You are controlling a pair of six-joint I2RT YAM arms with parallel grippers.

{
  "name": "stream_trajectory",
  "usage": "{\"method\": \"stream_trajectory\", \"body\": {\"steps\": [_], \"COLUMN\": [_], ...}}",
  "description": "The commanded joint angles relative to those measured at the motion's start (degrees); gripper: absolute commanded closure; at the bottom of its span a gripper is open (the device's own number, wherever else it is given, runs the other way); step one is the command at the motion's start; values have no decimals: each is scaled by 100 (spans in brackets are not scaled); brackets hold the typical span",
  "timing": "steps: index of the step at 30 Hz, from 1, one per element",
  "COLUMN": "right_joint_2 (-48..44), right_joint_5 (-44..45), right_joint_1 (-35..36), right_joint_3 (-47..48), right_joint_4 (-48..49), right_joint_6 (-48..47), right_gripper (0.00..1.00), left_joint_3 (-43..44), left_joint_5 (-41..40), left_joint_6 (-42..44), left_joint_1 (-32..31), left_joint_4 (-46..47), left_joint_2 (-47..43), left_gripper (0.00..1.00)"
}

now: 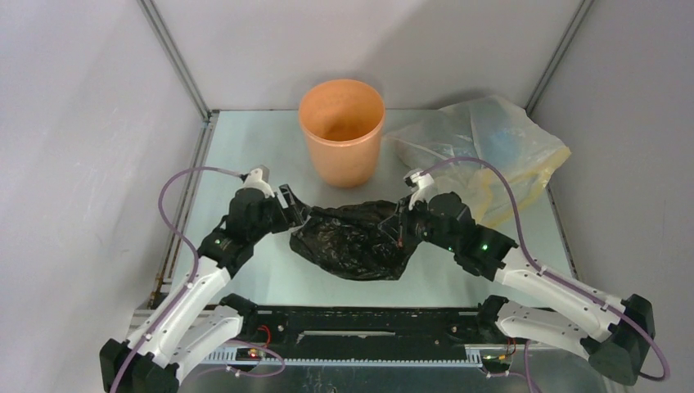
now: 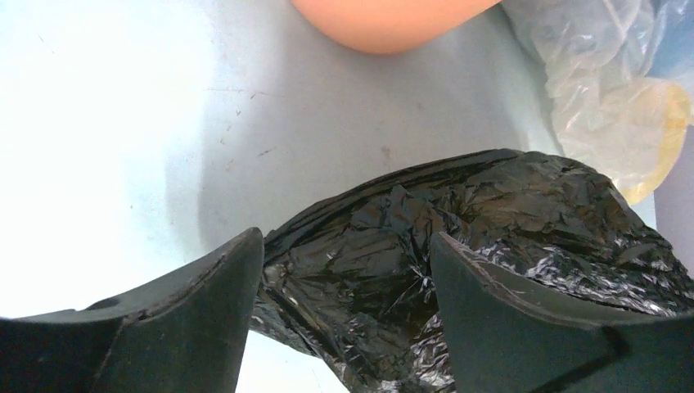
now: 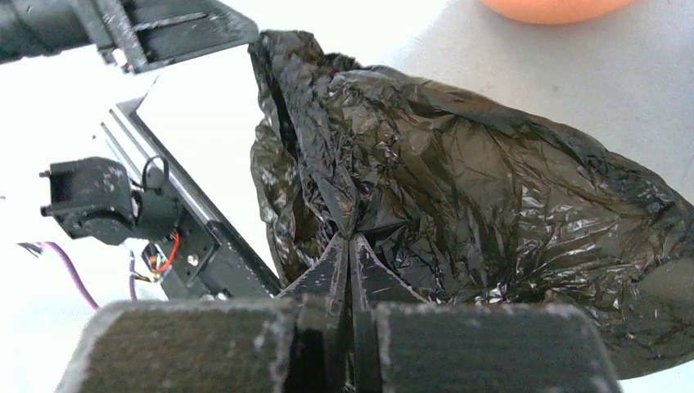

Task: Put the trash bags into the trash bin

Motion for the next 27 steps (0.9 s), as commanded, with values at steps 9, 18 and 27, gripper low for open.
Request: {"method": "stream_trajectory", "body": {"steps": [9, 18, 27], "right_joint_2": [-229, -138, -40], "right_joint_5": [58, -77, -93], "right_joint_1": [-280, -270, -198], "right_joint_3": [-3, -3, -3], "right_joint_4": [-166, 1, -15], "right_joint_6": [595, 638, 648], "right_gripper": [100, 100, 100], "left_joint_3": [-46, -191, -864], "left_joint_5": [363, 555, -768], "left_joint_6": [-65, -988, -2410], "left_joint_1": [-412, -1791, -2955], "left_joint_4": [-251, 606, 2390], "left_joint_2": [-1550, -1085, -802], "left_gripper": [13, 38, 55]}}
